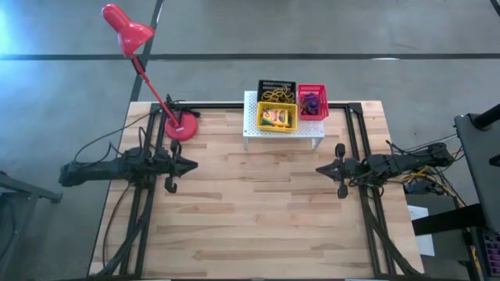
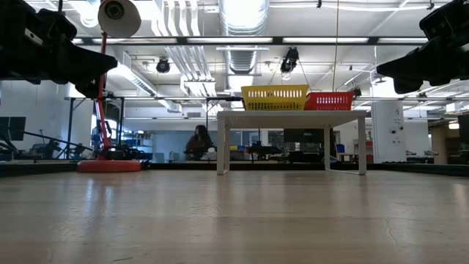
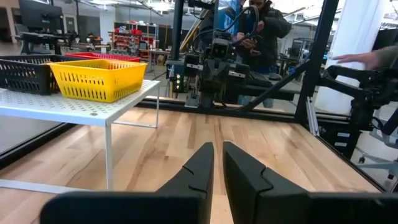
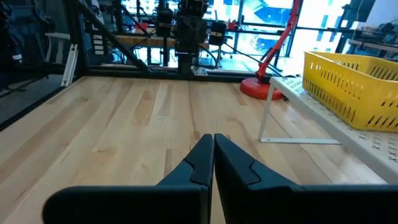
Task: Pick & Place Office Desk Supplies
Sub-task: Return to Home Position
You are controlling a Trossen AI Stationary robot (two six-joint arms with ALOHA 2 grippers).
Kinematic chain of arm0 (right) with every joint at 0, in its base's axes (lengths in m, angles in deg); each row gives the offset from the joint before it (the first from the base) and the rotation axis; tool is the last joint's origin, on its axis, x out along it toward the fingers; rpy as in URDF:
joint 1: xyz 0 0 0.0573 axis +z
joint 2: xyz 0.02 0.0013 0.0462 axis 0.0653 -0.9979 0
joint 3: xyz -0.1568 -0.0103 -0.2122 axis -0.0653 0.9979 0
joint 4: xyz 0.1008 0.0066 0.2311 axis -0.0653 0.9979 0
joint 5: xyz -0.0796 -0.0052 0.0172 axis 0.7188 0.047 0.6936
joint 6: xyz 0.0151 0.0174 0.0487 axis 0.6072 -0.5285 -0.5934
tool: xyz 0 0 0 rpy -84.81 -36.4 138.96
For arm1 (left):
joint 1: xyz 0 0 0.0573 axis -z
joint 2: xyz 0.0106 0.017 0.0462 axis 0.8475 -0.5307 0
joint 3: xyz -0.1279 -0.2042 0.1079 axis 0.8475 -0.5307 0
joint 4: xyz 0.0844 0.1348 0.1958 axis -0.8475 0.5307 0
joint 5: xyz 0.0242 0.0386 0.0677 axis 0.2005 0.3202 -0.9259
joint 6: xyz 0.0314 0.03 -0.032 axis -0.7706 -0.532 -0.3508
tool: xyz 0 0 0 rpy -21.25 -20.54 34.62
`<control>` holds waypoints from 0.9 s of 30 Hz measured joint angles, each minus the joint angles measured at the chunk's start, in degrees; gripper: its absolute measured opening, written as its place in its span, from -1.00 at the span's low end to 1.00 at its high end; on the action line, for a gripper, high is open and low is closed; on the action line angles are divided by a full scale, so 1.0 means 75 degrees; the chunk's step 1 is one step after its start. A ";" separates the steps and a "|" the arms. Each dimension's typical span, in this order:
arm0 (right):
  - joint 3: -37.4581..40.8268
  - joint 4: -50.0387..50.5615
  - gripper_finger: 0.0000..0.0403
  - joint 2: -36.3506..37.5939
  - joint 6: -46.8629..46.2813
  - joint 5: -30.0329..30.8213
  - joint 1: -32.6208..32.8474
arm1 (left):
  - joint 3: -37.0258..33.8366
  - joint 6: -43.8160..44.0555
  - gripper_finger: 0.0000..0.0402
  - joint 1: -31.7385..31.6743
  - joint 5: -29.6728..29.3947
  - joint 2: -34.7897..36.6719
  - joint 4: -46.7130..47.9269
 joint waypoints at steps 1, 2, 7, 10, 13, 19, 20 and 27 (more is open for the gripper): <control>0.0000 0.0000 -0.96 0.0000 0.0000 0.0000 0.0000 | 0.0000 0.0001 -0.81 0.0000 0.0000 -0.0001 0.0000; 0.0000 0.0000 -0.96 0.0000 0.0000 0.0000 0.0001 | 0.0000 0.0002 -0.81 0.0000 0.0000 -0.0001 0.0000; 0.0000 0.0009 -0.96 0.0168 -0.0011 -0.0003 -0.0056 | 0.0000 0.0003 -0.81 0.0000 0.0000 -0.0001 0.0000; 0.0000 0.0003 -0.96 0.0568 -0.0406 -0.0187 -0.0412 | 0.0000 0.0003 -0.81 0.0000 0.0000 -0.0001 0.0000; 0.0067 -0.0178 -0.96 0.0581 -0.0642 -0.1241 -0.0978 | 0.0000 0.0003 -0.81 0.0000 0.0000 -0.0010 -0.0006; 0.0288 -0.0646 -0.96 0.0583 -0.0396 -0.2827 -0.1825 | -0.0003 0.0003 -0.81 0.0000 0.0000 -0.0074 -0.0004; 0.0314 -0.0633 -0.96 0.0583 -0.0400 -0.2629 -0.1872 | -0.0003 0.0004 -0.81 0.0000 0.0000 -0.0074 -0.0002; 0.0323 -0.0607 -0.96 0.0576 -0.0379 -0.2387 -0.1929 | -0.0006 0.0004 -0.81 0.0000 0.0000 -0.0074 -0.0006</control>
